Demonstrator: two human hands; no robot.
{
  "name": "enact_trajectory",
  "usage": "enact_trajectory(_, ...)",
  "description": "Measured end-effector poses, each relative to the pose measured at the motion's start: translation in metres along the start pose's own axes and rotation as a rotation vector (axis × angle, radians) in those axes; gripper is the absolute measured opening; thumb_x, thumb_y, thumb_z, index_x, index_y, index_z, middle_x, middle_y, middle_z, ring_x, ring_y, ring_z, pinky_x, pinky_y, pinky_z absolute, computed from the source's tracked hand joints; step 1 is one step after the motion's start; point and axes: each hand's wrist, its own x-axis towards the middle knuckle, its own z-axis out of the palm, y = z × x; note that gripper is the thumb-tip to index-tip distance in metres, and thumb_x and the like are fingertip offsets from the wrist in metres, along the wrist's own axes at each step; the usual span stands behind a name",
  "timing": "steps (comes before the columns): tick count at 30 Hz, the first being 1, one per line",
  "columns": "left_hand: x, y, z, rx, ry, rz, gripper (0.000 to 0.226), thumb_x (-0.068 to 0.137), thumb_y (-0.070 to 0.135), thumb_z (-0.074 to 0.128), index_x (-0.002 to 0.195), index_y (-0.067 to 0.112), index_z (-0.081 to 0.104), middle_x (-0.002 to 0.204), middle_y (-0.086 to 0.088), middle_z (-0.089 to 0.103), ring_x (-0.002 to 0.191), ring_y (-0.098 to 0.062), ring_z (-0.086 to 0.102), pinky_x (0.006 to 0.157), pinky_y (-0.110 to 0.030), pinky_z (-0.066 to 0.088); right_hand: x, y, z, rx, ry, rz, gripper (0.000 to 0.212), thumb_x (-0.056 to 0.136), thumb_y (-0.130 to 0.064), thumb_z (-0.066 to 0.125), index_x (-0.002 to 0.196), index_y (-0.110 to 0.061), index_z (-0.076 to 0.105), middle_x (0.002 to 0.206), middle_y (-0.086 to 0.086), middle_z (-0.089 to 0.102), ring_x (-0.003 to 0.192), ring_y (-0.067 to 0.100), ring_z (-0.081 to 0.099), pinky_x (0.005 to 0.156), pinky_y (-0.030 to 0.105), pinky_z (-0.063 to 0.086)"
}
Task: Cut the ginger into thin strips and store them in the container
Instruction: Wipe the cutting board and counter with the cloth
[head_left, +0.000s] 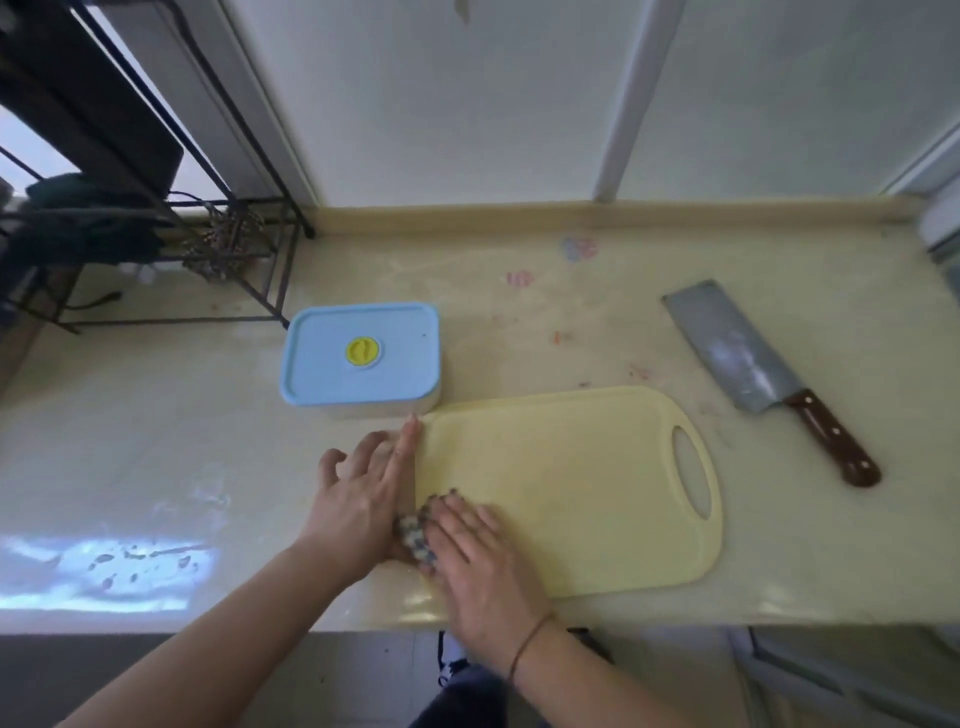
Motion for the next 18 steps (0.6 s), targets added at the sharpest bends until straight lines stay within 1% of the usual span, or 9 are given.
enact_trajectory(1, 0.001, -0.001, -0.001, 0.021, 0.011, 0.003, 0.163, 0.028, 0.071, 0.089, 0.157, 0.004, 0.016, 0.126, -0.006, 0.065, 0.124, -0.031, 0.056, 0.083, -0.053, 0.047, -0.012, 0.009, -0.002, -0.028, 0.000, -0.026, 0.051, 0.085, -0.028, 0.043, 0.129, -0.014, 0.064, 0.143, 0.004, 0.058, 0.137, 0.022, 0.050, 0.116, 0.041, 0.033)
enact_trajectory(3, 0.001, -0.002, -0.002, 0.066, -0.013, 0.007, 0.162, 0.032, 0.088, 0.073, 0.158, 0.008, 0.009, 0.130, -0.007, 0.063, 0.132, -0.030, 0.048, 0.090, -0.055, 0.041, -0.037, 0.037, -0.012, -0.079, 0.010, -0.040, 0.054, 0.081, -0.023, 0.044, 0.129, -0.012, 0.065, 0.142, 0.005, 0.058, 0.137, 0.023, 0.049, 0.118, 0.041, 0.024)
enact_trajectory(5, -0.001, 0.000, -0.006, 0.070, -0.065, 0.005, 0.154, 0.043, 0.093, 0.064, 0.155, 0.022, -0.014, 0.151, -0.005, 0.048, 0.149, -0.027, 0.026, 0.105, -0.056, 0.027, -0.062, 0.071, -0.025, -0.097, 0.049, 0.033, 0.053, 0.081, -0.019, 0.044, 0.128, -0.008, 0.065, 0.142, 0.009, 0.058, 0.137, 0.027, 0.048, 0.120, 0.040, 0.018)
enact_trajectory(8, -0.003, 0.005, -0.015, 0.081, -0.160, 0.013, 0.148, 0.059, 0.089, 0.063, 0.140, 0.027, -0.044, 0.168, 0.003, 0.009, 0.155, -0.022, -0.009, 0.118, -0.054, 0.009, -0.082, 0.123, -0.047, -0.064, 0.125, 0.264, 0.054, 0.082, -0.016, 0.038, 0.128, 0.001, 0.062, 0.134, 0.020, 0.062, 0.131, 0.037, 0.053, 0.124, 0.036, 0.012)
enact_trajectory(10, -0.002, 0.007, -0.021, 0.097, -0.194, 0.017, 0.148, 0.061, 0.088, 0.062, 0.138, 0.027, -0.048, 0.168, 0.005, 0.000, 0.154, -0.020, -0.016, 0.120, -0.053, 0.006, -0.082, 0.142, -0.056, -0.013, 0.156, 0.462, 0.056, 0.088, -0.020, 0.032, 0.132, 0.003, 0.057, 0.139, 0.022, 0.057, 0.136, 0.039, 0.048, 0.124, 0.037, 0.013)
enact_trajectory(11, -0.002, 0.007, -0.022, 0.084, -0.190, 0.018, 0.146, 0.061, 0.087, 0.063, 0.138, 0.027, -0.045, 0.168, 0.006, -0.001, 0.154, -0.020, -0.017, 0.120, -0.054, 0.005, -0.078, 0.144, -0.053, 0.021, 0.192, 0.542, 0.056, 0.091, -0.022, 0.029, 0.133, 0.004, 0.057, 0.142, 0.023, 0.054, 0.138, 0.040, 0.045, 0.124, 0.042, 0.017)
enact_trajectory(13, -0.002, 0.008, -0.022, 0.085, -0.185, 0.010, 0.144, 0.062, 0.086, 0.064, 0.138, 0.027, -0.042, 0.168, 0.006, 0.000, 0.154, -0.020, -0.018, 0.120, -0.055, 0.004, -0.063, 0.128, -0.040, 0.074, 0.292, 0.629, 0.056, 0.094, -0.022, 0.026, 0.133, 0.006, 0.057, 0.145, 0.023, 0.052, 0.141, 0.039, 0.041, 0.120, 0.055, 0.025)
enact_trajectory(14, -0.002, 0.009, -0.021, 0.097, -0.185, 0.003, 0.144, 0.062, 0.085, 0.065, 0.137, 0.027, -0.042, 0.168, 0.006, 0.001, 0.154, -0.021, -0.018, 0.120, -0.056, 0.004, -0.055, 0.111, -0.032, 0.107, 0.312, 0.644, 0.055, 0.095, -0.020, 0.027, 0.134, 0.004, 0.056, 0.147, 0.022, 0.050, 0.143, 0.038, 0.038, 0.120, 0.056, 0.025)
enact_trajectory(18, -0.001, 0.013, -0.021, 0.109, -0.179, -0.011, 0.145, 0.061, 0.083, 0.067, 0.135, 0.027, -0.043, 0.168, 0.008, 0.003, 0.154, -0.022, -0.018, 0.119, -0.058, 0.003, -0.022, 0.026, -0.008, 0.191, 0.253, 0.555, 0.052, 0.097, -0.015, 0.028, 0.144, -0.008, 0.049, 0.157, 0.011, 0.040, 0.150, 0.031, 0.027, 0.122, 0.047, 0.011)
